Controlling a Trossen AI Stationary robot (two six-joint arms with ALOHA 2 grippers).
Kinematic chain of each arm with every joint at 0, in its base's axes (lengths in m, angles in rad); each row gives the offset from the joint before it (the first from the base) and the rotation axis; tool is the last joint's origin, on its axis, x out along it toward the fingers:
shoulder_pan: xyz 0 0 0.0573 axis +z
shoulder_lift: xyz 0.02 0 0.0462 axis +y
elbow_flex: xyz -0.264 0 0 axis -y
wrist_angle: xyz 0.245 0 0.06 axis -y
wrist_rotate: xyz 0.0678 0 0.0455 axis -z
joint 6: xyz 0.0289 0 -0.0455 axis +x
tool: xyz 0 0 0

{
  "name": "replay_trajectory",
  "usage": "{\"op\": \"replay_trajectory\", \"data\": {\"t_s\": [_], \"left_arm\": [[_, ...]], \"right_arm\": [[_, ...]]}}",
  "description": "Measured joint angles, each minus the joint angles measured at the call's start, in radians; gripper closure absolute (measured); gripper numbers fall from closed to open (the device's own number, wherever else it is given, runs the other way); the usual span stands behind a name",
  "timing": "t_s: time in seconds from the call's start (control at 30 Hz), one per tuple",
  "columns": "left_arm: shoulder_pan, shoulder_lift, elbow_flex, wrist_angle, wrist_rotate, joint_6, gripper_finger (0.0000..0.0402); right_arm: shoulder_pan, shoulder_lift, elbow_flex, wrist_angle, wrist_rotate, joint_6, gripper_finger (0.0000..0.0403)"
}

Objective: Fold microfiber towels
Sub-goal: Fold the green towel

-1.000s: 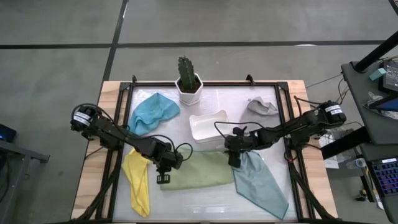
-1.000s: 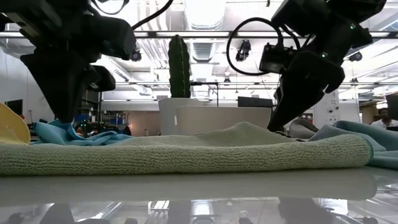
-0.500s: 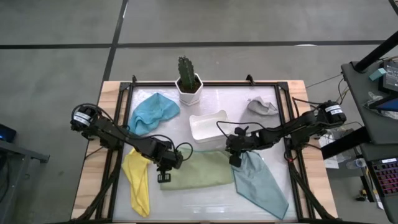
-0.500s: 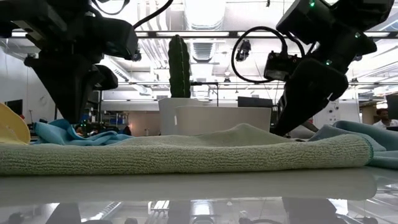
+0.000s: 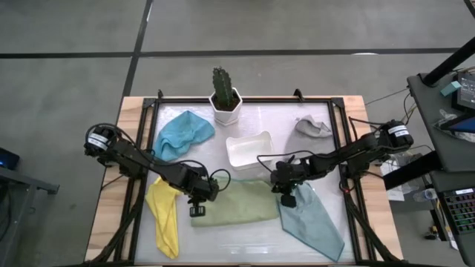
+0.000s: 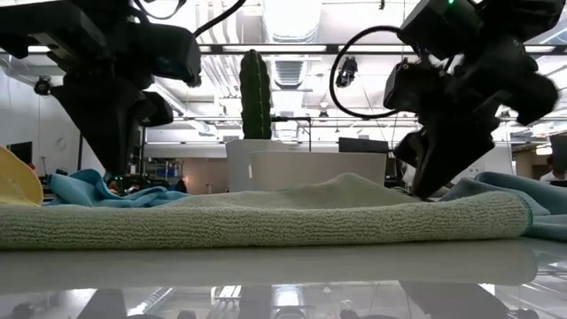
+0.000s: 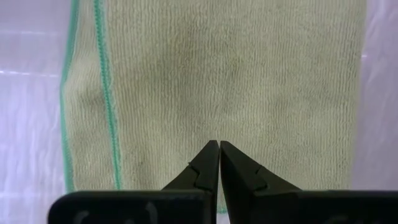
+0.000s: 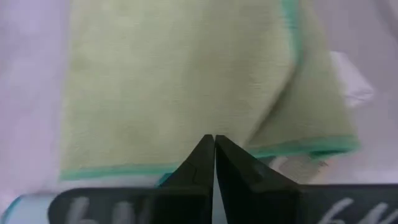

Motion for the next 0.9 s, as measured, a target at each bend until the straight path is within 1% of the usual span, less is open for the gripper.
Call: {"op": "replay_trajectory", "data": {"t_s": [0.07,0.2,0.3,0.4,0.53,0.7,0.8,0.9], "left_arm": [[0.000,0.000,0.000,0.004,0.000,-0.001,0.0402],[0.000,0.000,0.003,0.004,-0.001,-0.001,0.0402],[0.000,0.000,0.001,0.003,-0.009,-0.001,0.0402],[0.000,0.000,-0.001,0.004,-0.017,-0.001,0.0402],[0.000,0.000,0.000,0.006,-0.032,-0.001,0.0402],[0.000,0.000,-0.001,0.008,-0.044,-0.001,0.0402],[0.000,0.000,-0.001,0.012,-0.046,0.005,0.0402],[0.000,0.000,-0.001,0.015,-0.048,0.017,0.0402]], "right_arm": [[-0.003,-0.014,0.000,-0.035,0.045,0.033,0.0394],[-0.005,-0.061,0.000,-0.074,0.074,0.095,0.0394],[-0.019,-0.105,0.000,-0.114,0.099,0.211,0.0393],[-0.032,-0.145,0.000,-0.124,0.114,0.313,0.0381],[-0.035,-0.152,-0.004,-0.107,0.125,0.404,0.0346],[-0.036,-0.099,-0.009,-0.102,0.158,0.496,0.0285],[-0.036,-0.048,-0.011,-0.059,0.159,0.507,0.0249],[-0.036,0.003,-0.012,0.020,0.159,0.500,0.0221]]}}
